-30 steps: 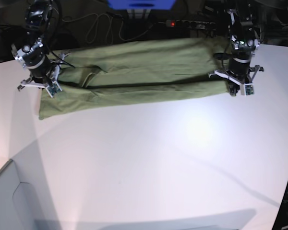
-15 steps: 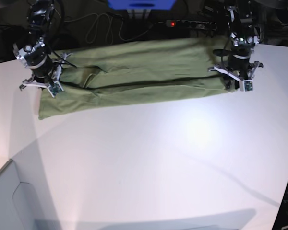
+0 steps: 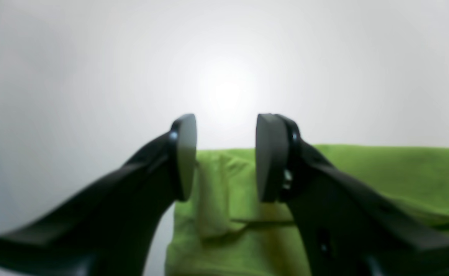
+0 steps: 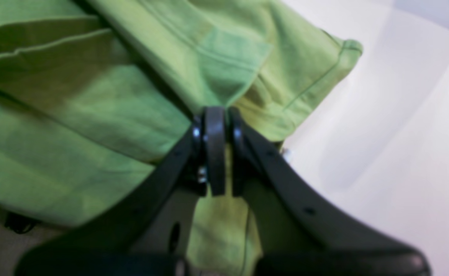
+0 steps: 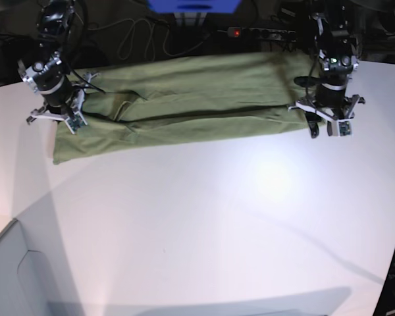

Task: Fold the T-shirt properly

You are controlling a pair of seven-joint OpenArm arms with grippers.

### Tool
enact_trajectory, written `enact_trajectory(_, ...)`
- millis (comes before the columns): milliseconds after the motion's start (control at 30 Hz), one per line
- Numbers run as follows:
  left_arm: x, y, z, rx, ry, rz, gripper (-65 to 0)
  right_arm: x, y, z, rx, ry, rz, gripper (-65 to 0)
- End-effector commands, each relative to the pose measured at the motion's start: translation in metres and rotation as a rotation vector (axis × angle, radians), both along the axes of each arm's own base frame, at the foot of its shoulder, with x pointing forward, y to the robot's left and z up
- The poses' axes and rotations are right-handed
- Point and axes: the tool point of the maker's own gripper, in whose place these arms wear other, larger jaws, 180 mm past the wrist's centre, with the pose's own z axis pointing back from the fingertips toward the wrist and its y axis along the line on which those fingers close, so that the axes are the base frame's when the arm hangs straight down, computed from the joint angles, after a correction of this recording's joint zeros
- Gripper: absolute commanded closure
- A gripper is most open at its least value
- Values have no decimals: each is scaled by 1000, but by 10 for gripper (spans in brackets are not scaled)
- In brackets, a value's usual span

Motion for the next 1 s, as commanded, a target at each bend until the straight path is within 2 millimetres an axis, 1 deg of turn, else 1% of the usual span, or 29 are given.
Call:
enact_trajectory(0,3,5,10,18,-35,7,-260,5,0,8,-1,-34,11,-1)
enact_trajectory(67,2,12,12,25,-39,27,-300,6,0,9,-1,-35,11,-1)
enact_trajectory(133,2,13,12,20,-43,36,-341,6,0,9,-1,-35,11,-1)
enact_trajectory(167,2,13,12,18,-42,40,-351,6,0,9,-1,-35,11,-1)
enact_trajectory(300,1,13,10,16,-39,42,-353,7,0,9,-1,-37,11,-1)
enact_trajectory(367,-3,15,-3,6,-8,49,-353,7,0,9,-1,-37,11,-2)
enact_trajectory(433,-6,17,-12,-1,15,58,-353,11,-1,11,-4,-45,9,-2)
enact_trajectory(600,-6,15,-19,-18,22,67,-346,12,-2,12,-7,-47,7,-2)
enact_trajectory(633,-5,14,-19,-19,23,64,-325,12,-2,12,-7,-47,7,-2)
enact_trajectory(767,1,13,-18,-28,11,65,-188,12,-2,12,-7,-47,7,-2)
enact_trajectory(900,2,12,-18,-29,9,64,-106,12,-2,12,-9,-47,8,-2)
enact_trajectory(967,2,13,-16,-26,4,66,-28,13,-3,13,-11,-47,9,-2)
